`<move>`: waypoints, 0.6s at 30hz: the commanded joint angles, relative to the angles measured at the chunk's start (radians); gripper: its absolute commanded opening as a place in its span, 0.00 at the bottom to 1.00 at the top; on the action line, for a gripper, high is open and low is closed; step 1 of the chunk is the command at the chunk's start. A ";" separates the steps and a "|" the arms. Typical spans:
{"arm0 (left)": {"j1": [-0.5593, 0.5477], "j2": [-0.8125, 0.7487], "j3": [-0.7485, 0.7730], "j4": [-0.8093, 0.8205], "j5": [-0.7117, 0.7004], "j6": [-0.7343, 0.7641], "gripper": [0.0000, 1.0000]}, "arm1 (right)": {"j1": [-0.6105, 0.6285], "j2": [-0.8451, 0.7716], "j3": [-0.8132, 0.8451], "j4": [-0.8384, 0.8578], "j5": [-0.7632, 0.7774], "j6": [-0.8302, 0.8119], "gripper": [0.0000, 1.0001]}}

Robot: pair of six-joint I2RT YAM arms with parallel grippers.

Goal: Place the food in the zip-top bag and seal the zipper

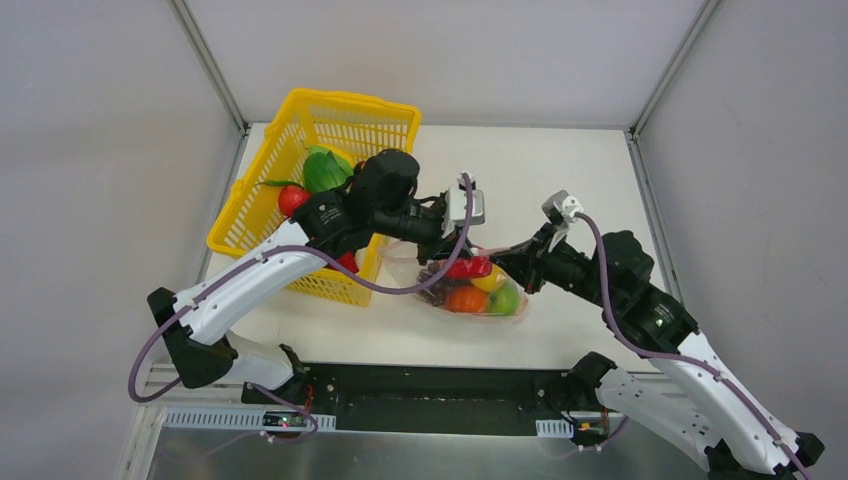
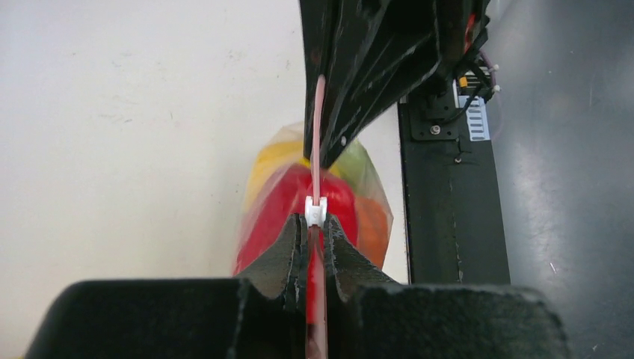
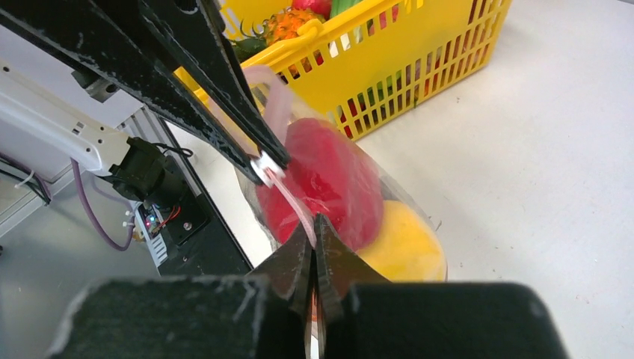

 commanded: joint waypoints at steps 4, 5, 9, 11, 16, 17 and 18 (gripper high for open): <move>0.080 -0.178 -0.174 0.011 -0.054 -0.032 0.00 | -0.008 -0.068 -0.022 0.106 0.117 0.059 0.00; 0.087 -0.191 -0.180 0.007 -0.058 -0.030 0.00 | -0.008 -0.070 -0.024 0.106 0.119 0.060 0.00; 0.096 -0.214 -0.183 -0.012 -0.068 -0.023 0.00 | -0.008 -0.079 -0.024 0.107 0.135 0.067 0.00; 0.095 -0.214 -0.181 -0.011 -0.060 -0.030 0.00 | -0.008 -0.080 -0.018 0.110 0.131 0.066 0.00; 0.095 -0.174 -0.137 0.033 0.027 -0.068 0.00 | -0.008 -0.013 0.067 0.048 0.000 0.038 0.50; 0.092 -0.159 -0.121 0.032 0.042 -0.072 0.00 | -0.008 0.013 0.092 0.023 -0.026 0.023 0.62; 0.088 -0.143 -0.103 0.024 0.054 -0.069 0.00 | -0.008 0.033 0.112 0.005 -0.044 0.001 0.69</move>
